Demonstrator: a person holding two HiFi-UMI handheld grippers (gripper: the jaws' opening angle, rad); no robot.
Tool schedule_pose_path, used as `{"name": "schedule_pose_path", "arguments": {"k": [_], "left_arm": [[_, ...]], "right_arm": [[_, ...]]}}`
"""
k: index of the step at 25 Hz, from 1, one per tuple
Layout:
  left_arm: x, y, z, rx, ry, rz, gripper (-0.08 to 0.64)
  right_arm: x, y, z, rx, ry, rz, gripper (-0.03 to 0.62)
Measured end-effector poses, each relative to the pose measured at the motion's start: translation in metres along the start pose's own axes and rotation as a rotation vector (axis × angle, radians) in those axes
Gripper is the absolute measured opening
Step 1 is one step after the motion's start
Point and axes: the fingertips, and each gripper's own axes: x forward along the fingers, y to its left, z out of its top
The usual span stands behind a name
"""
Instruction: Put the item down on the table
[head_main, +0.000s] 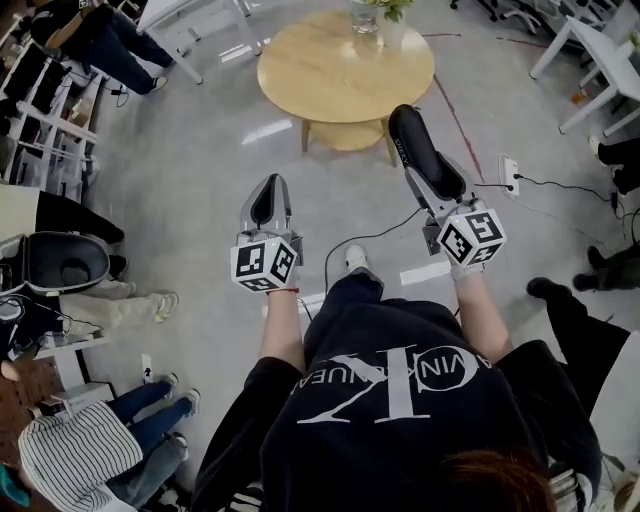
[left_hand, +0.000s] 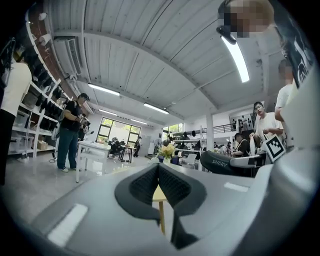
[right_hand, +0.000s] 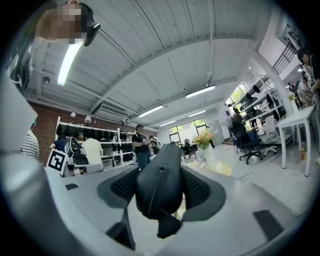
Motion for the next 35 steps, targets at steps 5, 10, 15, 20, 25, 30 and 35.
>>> {"name": "schedule_pose_path", "arguments": {"k": [5,10,15,20,25,30,35], "left_arm": [[0.064,0.017,0.005,-0.016,0.006,-0.032,0.012],[0.116,0.022,0.004,-0.012,0.025,-0.076,0.012],[0.16,0.033,-0.006,-0.015,0.052,-0.095,0.012],[0.191,0.046,-0.012,-0.019,0.06,-0.129,0.012],[0.211,0.043,-0.02,-0.026,0.085,-0.158,0.012],[0.223,0.044,-0.031,-0.043,0.102,-0.158,0.012],[0.242,0.05,-0.04,-0.052,0.113,-0.147,0.012]], "right_arm": [[0.043,-0.029,0.008,0.005,0.016,-0.005,0.27],[0.077,-0.056,0.006,0.024,0.035,-0.03,0.27],[0.109,-0.081,-0.001,0.04,0.054,-0.043,0.27],[0.135,-0.092,-0.005,0.049,0.054,-0.064,0.27],[0.146,-0.099,-0.009,0.059,0.073,-0.066,0.27],[0.153,-0.11,-0.014,0.068,0.092,-0.067,0.27],[0.175,-0.124,-0.021,0.072,0.117,-0.046,0.27]]}}
